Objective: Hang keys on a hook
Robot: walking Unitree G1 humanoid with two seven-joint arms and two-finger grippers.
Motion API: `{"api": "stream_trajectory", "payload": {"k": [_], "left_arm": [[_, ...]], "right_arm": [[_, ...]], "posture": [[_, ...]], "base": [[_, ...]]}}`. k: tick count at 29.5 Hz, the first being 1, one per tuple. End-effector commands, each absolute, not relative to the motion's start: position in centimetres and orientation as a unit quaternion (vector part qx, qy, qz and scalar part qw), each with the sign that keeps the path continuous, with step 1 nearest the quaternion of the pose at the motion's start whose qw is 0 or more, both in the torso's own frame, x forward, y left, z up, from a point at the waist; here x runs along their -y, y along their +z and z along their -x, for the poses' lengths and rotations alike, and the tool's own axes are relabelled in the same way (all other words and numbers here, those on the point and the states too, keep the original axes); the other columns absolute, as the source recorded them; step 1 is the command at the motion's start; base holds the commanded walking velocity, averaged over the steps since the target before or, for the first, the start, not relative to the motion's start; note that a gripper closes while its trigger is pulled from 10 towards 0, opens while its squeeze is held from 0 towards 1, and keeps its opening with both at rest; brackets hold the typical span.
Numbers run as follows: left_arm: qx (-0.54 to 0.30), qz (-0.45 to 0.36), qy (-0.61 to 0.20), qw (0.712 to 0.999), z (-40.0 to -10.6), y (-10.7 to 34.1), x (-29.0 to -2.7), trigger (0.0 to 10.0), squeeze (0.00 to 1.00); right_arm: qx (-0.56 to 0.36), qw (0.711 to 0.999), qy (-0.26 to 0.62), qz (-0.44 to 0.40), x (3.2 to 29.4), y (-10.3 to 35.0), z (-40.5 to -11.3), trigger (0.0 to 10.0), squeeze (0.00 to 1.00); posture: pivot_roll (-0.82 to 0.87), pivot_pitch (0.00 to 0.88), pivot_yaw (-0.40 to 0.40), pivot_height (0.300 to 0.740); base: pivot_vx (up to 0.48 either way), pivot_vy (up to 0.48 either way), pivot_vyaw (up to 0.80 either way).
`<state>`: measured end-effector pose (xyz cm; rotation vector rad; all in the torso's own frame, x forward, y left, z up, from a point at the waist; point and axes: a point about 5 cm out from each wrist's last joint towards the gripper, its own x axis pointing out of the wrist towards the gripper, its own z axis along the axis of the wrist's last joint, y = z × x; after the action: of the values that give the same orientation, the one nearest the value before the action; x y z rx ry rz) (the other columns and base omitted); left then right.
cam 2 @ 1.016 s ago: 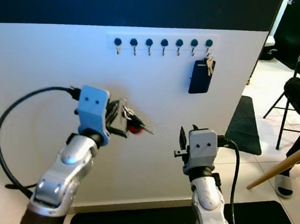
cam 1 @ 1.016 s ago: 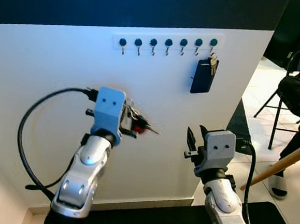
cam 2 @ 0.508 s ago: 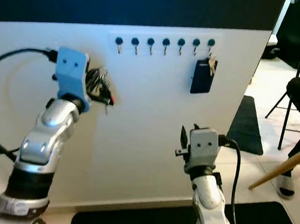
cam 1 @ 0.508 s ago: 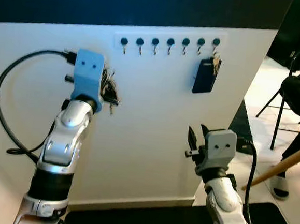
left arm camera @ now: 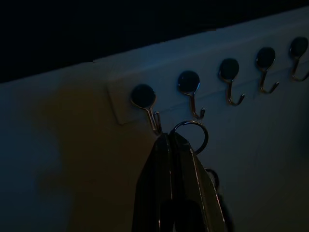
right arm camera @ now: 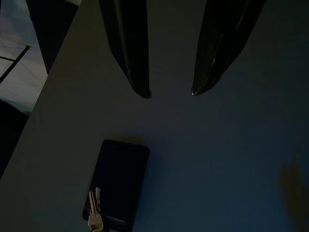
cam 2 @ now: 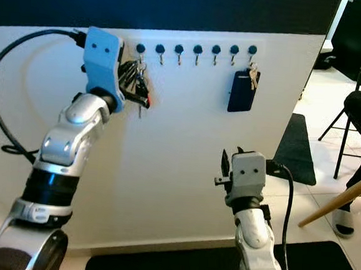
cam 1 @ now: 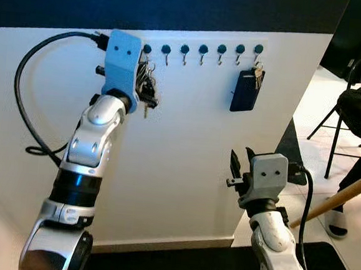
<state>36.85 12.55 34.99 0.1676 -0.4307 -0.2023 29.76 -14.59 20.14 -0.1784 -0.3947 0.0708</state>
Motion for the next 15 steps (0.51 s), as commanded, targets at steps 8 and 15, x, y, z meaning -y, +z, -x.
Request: {"api": "stream_trajectory", "payload": {"k": [8, 15], "left_arm": [[0.237, -0.096, -0.107, 0.961, -37.4, 37.1, -13.1, 10.0, 0.00], [0.238, -0.095, -0.100, 0.961, -38.0, 37.4, -13.3, 10.0, 0.00]], "right_arm": [[0.188, 0.978, 0.023, 0.089, 14.8, 19.5, -29.2, 10.0, 0.00], [0.188, 0.978, 0.020, 0.087, 14.8, 19.4, -29.1, 10.0, 0.00]], "posture": [[0.01, 0.178, 0.099, 0.740], [0.01, 0.178, 0.103, 0.740]], "base": [[0.000, 0.000, 0.00], [0.000, 0.000, 0.00]]}}
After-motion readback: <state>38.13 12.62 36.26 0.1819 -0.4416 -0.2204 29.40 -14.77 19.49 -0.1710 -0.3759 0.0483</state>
